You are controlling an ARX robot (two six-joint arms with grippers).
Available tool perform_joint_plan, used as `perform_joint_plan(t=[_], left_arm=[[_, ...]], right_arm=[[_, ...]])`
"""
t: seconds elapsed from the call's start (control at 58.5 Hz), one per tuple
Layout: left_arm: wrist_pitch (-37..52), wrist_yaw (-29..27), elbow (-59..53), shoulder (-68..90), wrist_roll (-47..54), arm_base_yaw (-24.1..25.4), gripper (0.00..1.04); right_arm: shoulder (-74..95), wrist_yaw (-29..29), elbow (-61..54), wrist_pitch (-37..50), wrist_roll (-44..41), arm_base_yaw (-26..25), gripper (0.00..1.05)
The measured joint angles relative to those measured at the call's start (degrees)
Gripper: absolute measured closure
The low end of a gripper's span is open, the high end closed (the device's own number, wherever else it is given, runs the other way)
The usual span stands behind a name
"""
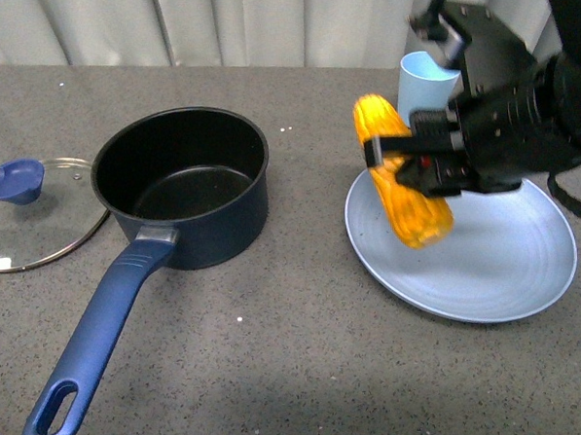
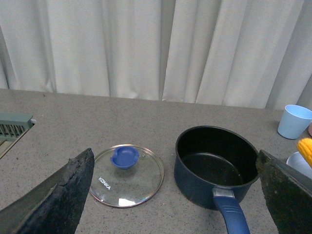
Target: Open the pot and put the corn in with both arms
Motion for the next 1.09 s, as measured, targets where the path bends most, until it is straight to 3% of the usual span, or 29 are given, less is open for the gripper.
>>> perform_joint_plan(t=[0.239,0.53,1.095], left_arm=[[0.0,0.0,0.0,0.0,0.0,0.0,0.07],[0.0,0.0,0.0,0.0,0.0,0.0,0.07],[0.0,0.0,0.0,0.0,0.0,0.0,0.07]], right_arm=[[-0.7,-2.4,7.1,-3.7,-0.1,6.6,0.96],[7.8,-2.2,19.3,-6.6,5.6,13.0,0.97],[21.1,0.1,35.1,-11.1,11.6,14.9,0.97]])
